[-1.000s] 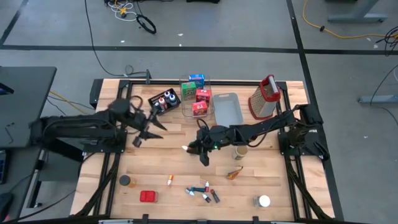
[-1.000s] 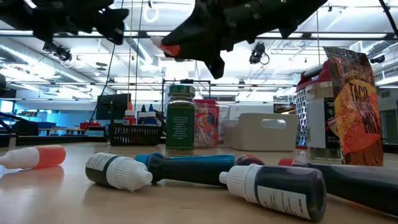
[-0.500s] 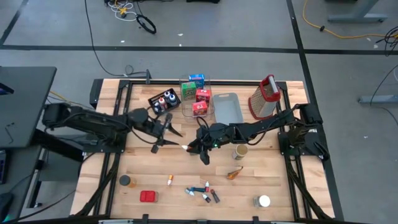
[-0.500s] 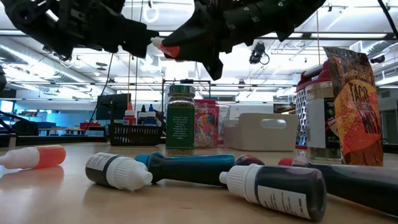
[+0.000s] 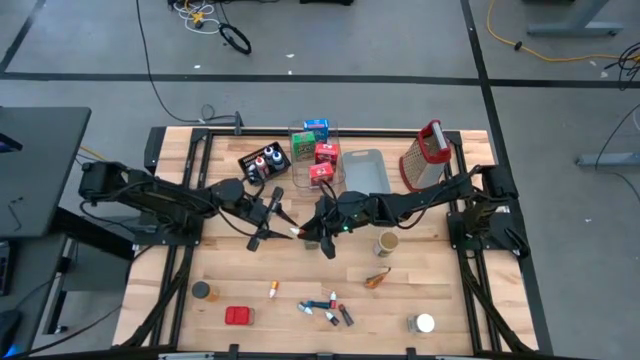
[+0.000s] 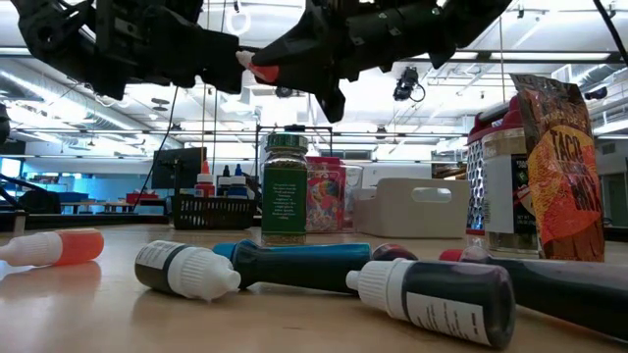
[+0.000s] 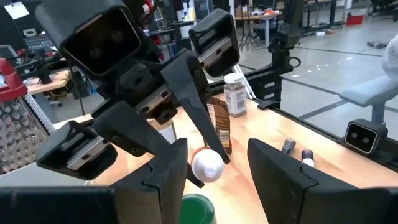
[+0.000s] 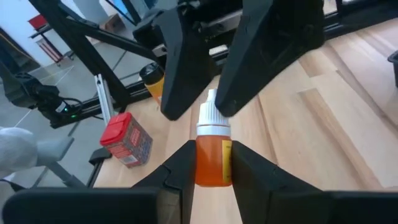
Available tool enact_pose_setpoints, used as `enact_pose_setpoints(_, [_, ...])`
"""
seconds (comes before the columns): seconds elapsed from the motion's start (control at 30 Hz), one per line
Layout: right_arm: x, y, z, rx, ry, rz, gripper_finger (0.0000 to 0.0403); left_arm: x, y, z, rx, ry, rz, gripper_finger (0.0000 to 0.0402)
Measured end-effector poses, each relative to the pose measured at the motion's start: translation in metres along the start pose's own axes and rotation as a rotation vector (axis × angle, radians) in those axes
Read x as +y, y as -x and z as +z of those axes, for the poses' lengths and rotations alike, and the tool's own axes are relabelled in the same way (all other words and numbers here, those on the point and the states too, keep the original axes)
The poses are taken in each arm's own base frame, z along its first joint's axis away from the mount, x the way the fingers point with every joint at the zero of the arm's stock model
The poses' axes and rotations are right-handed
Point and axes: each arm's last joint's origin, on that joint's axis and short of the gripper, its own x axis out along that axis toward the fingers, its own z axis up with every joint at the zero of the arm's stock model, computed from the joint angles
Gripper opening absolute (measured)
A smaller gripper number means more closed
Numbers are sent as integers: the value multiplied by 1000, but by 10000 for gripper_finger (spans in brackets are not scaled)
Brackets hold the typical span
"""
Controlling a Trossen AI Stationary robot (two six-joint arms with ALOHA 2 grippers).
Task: Pick & Place Kitchen Items
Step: Put the right small yellow food coloring bottle into the black bin
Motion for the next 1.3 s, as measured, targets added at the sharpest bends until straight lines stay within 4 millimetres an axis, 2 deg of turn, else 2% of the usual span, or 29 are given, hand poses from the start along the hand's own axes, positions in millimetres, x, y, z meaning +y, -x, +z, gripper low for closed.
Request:
enact_pose_setpoints(0.27, [-8, 1, 5, -25, 13, 0, 96, 0, 0, 0, 1, -3, 10, 161])
enact_pose_setpoints(0.63, [-12, 2, 6, -19, 59, 20, 96, 2, 0, 0, 10, -3, 57, 59])
enact_pose_setpoints(0.77, [-12, 2, 6, -20, 96, 18, 96, 2, 0, 0, 11, 1, 60, 60])
enact_pose_setpoints(0.93, [-12, 2, 6, -23, 138, 14, 102, 2, 0, 0, 11, 2, 59, 82])
enact_pose_setpoints(1.13, [-12, 2, 7, -28, 147, 12, 139, 2, 0, -3, 31, 19, 56, 61])
enact_pose_setpoints(1.3, [-14, 2, 5, -19, 145, -30, 177, 3, 1, -3, 47, 24, 100, 61])
